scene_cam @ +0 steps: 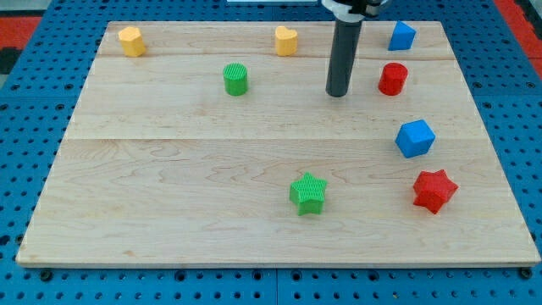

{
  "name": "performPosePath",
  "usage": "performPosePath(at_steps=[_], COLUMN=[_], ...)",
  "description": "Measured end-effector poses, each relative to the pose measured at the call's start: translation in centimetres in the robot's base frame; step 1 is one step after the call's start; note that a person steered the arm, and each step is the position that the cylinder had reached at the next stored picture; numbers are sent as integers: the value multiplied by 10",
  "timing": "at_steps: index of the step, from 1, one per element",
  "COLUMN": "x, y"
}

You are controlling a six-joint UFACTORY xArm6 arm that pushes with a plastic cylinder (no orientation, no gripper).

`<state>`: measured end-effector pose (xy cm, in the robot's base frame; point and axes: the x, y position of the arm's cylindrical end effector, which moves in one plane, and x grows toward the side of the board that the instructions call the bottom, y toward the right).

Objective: Move the green circle left to the yellow heart

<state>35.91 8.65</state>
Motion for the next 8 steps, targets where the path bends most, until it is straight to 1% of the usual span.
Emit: performPosePath(at_steps=[1,2,3,4,5,6,7,8], x=[18,1,-21,-40,-29,-37,-65,-75], y=[-38,-96,-133,-144,-151,-194,-196,-202])
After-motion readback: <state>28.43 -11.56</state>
